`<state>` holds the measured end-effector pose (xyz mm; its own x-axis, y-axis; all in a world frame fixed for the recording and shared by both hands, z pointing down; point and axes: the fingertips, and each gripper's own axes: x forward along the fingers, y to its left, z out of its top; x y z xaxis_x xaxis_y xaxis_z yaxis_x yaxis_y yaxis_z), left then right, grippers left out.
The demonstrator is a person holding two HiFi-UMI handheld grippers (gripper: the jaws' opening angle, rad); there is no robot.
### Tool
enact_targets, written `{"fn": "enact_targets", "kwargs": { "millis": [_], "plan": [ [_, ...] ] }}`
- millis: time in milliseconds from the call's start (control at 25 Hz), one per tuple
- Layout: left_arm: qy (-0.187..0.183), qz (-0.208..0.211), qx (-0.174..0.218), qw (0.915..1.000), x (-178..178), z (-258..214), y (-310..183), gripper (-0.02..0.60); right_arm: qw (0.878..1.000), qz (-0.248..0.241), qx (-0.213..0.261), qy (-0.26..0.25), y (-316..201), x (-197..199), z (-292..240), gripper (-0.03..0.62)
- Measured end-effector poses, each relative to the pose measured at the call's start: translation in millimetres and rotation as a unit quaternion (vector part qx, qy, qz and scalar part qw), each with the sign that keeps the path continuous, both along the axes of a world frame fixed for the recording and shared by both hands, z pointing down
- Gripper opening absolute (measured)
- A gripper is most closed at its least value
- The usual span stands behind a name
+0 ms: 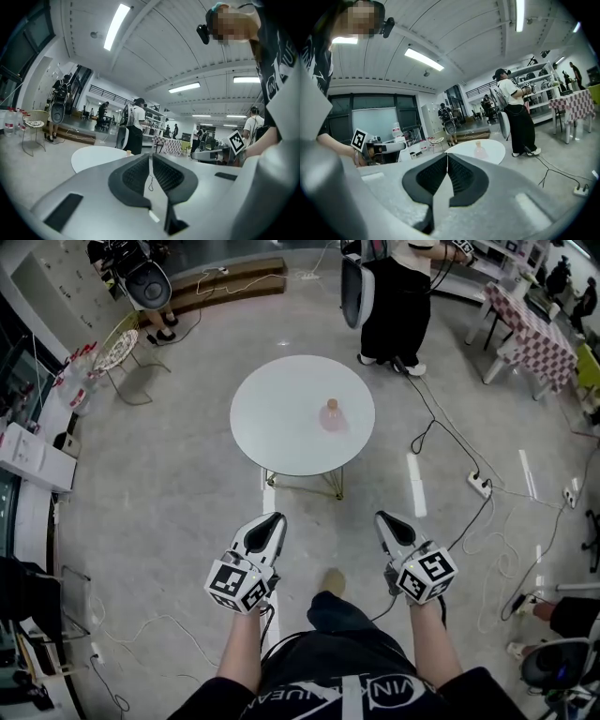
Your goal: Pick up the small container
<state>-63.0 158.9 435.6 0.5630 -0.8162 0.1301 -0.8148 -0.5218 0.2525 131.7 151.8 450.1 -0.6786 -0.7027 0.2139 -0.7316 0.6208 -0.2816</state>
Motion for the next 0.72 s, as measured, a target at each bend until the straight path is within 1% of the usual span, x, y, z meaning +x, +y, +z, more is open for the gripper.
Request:
{"fn": "enact_targets", "kwargs": {
  "millis": [160, 320, 600, 720],
  "plan": [
    [0.001, 0.0, 0.002, 1.0, 1.5, -2.6, -27.1, 0.028, 1.0, 0.006, 0.0, 0.002, -26.2, 2.0, -0.6, 0.006],
    [0.001, 0.002, 0.003, 1.0, 6.6, 4.4, -49.1, 0.028, 1.0, 0.008, 0.002, 0.002, -48.9, 3.9, 7.3, 0.006],
    [0.0, 0.007, -0.002, 1.0, 11.8, 6.7, -72.3, 0.028, 1.0, 0.016, -0.012, 0.0, -66.9, 11.6, 12.3, 0.006],
    [0.0, 0.009, -0.013, 0.9999, 14.3, 14.5, -78.8, 0.028, 0.999, 0.021, -0.025, -0.004, -73.7, 16.1, 20.3, 0.006]
  ]
}}
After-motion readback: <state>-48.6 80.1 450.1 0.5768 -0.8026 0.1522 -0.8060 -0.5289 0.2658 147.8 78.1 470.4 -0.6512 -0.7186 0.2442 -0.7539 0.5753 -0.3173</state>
